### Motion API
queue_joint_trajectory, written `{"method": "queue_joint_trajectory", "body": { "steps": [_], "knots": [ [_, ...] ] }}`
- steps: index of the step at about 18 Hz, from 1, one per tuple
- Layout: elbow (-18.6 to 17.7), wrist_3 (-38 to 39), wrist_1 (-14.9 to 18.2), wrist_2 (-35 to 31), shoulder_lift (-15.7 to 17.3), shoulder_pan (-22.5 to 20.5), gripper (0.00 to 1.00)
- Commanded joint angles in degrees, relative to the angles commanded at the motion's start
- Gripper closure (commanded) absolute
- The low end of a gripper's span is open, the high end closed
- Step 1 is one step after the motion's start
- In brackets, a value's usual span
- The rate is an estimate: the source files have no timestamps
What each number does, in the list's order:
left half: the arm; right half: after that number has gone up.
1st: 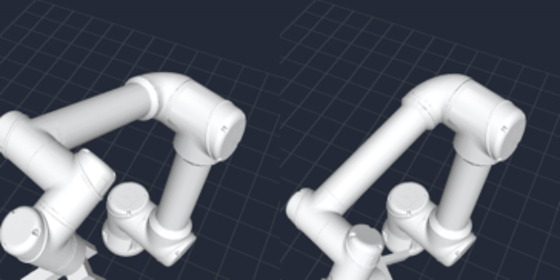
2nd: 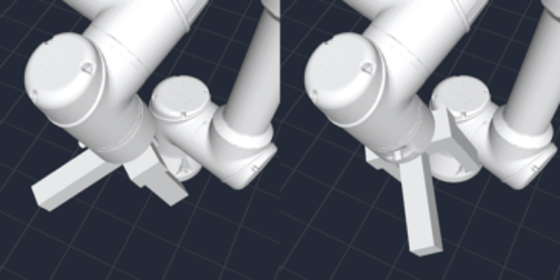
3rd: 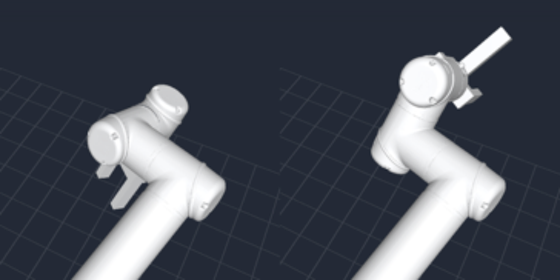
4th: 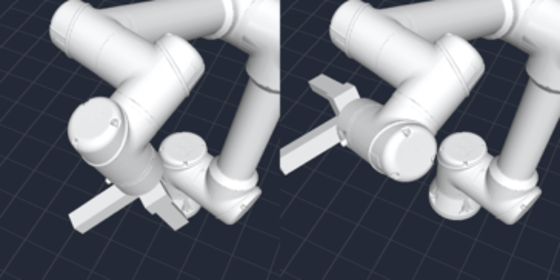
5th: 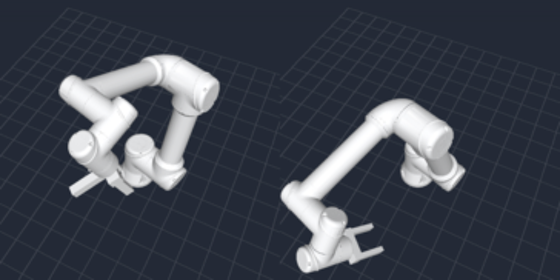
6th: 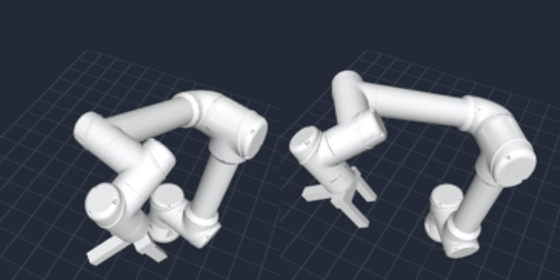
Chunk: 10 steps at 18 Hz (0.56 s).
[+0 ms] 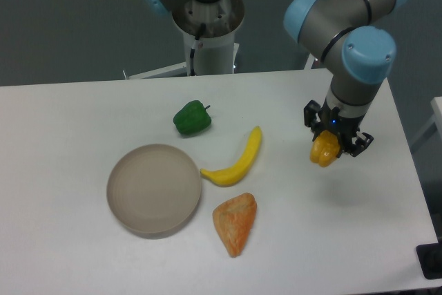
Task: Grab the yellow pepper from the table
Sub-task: 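Lift the held yellow pepper up off the table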
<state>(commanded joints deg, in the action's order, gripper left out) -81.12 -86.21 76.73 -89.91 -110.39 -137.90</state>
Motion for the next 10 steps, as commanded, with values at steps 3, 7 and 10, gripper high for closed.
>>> {"method": "queue_joint_trajectory", "body": {
  "steps": [3,7,10],
  "knots": [
    [0.52,-4.55,-0.09,0.35,-0.53,0.00,0.82],
    [0.53,-5.37,-0.52,2.29,-0.97,-0.70,0.82],
    [0.00,-5.28,-1.93,2.20,-1.06,-0.62,0.82]
  ]
}}
